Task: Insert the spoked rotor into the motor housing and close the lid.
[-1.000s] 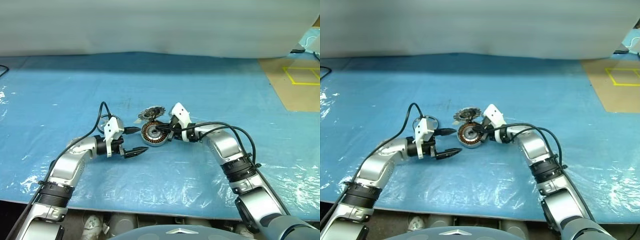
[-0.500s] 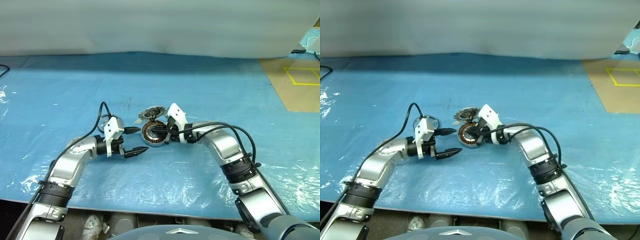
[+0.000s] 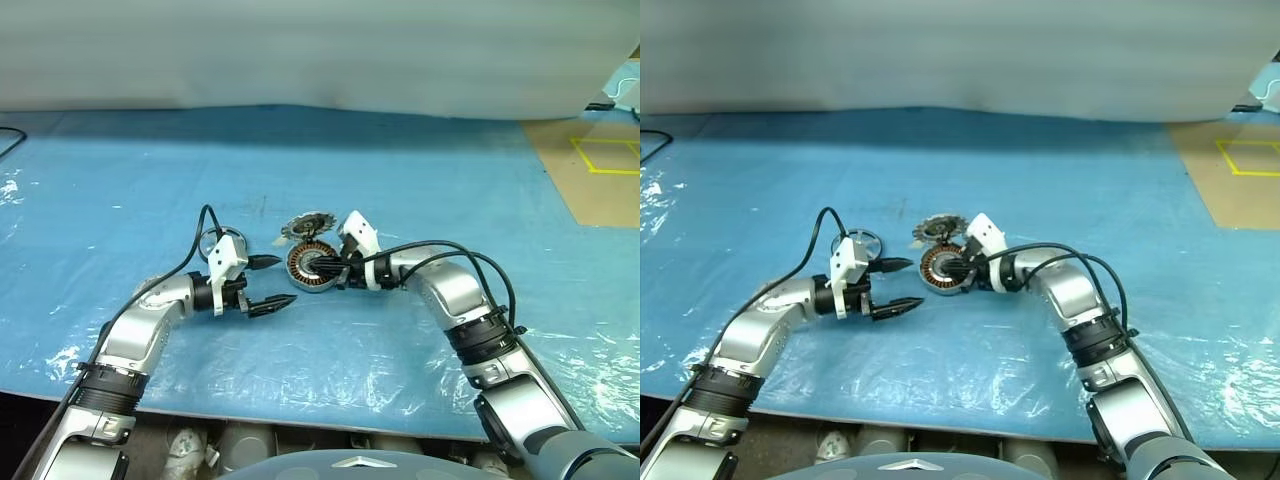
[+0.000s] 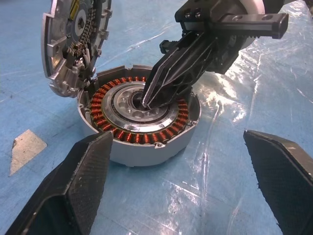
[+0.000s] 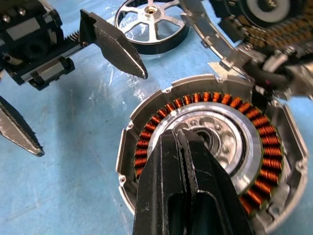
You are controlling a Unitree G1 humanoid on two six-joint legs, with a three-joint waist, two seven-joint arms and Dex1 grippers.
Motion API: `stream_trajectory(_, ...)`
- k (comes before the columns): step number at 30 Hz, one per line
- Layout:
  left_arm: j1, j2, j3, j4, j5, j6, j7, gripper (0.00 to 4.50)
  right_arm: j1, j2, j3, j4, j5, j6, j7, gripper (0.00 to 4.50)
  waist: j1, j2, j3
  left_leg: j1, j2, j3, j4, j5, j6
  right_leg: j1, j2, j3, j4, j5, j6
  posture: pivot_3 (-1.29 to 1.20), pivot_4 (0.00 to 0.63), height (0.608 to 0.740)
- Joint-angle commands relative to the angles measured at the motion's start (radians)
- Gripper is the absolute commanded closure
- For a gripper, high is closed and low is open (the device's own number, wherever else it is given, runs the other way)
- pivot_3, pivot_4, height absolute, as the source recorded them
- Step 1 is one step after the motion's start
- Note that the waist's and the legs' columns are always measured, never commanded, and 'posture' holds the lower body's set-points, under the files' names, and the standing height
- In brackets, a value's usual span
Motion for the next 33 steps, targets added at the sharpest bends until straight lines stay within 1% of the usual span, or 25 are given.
stream_trajectory(1,-0.011,0.003,0.004,-0.016,-0.001,-0.014,-0.007,0.0,-0.008,0.016,-0.038,0.024,0.031,0.049,-0.027,4.47,0.0,0.0,0.0,0.0,0.0,0.0,0.0,0.0,0.0,0.0,0.0,0.0,0.0,0.0,0.0,0.0,0.15,0.74)
stream_trajectory(6,-0.01,0.003,0.003,-0.016,0.0,-0.015,-0.007,0.0,-0.025,0.045,-0.111,-0.01,0.108,0.09,-0.031,4.47,0.0,0.0,0.0,-0.001,0.0,0.0,0.0,0.0,0.0,-0.001,0.0,0.0,0.0,0.0,0.0,0.0,0.15,0.74)
stream_trajectory(16,-0.007,0.005,0.005,-0.019,-0.002,-0.013,-0.008,0.0,-0.042,0.053,-0.103,-0.097,0.142,0.099,-0.037,4.47,0.0,0.0,0.0,-0.002,0.0,0.0,-0.001,0.0,0.0,-0.002,0.0,0.0,0.0,0.0,0.0,0.0,0.15,0.74)
stream_trajectory(19,-0.006,0.005,0.005,-0.018,-0.002,-0.015,-0.009,0.0,-0.047,0.055,-0.073,-0.105,0.112,0.076,-0.06,4.47,-0.001,0.0,0.0,-0.002,0.0,0.0,-0.001,0.0,0.0,-0.002,0.0,0.0,0.0,0.0,0.0,0.0,0.15,0.74)
stream_trajectory(26,-0.005,0.003,0.005,-0.018,-0.002,-0.017,-0.009,0.0,-0.025,0.009,0.083,-0.048,-0.066,-0.092,-0.087,4.47,-0.001,0.0,0.0,-0.002,0.0,0.0,-0.001,0.0,0.0,-0.002,0.0,0.0,-0.001,0.0,0.0,0.0,0.15,0.74)
stream_trajectory(29,-0.006,0.003,0.005,-0.017,-0.002,-0.017,-0.008,0.0,-0.016,-0.004,0.111,-0.038,-0.102,-0.137,-0.079,4.47,-0.001,0.0,0.0,-0.002,0.0,0.0,-0.001,0.0,0.0,-0.002,0.0,0.0,-0.001,0.0,0.0,0.0,0.15,0.74)
stream_trajectory(33,-0.006,0.003,0.005,-0.017,-0.002,-0.016,-0.008,0.0,-0.021,0.005,0.107,0.005,-0.129,-0.159,-0.1,4.47,-0.001,0.0,0.0,-0.002,0.0,0.0,-0.001,0.0,0.0,-0.002,0.0,0.0,0.0,0.0,0.0,0.0,0.15,0.74)
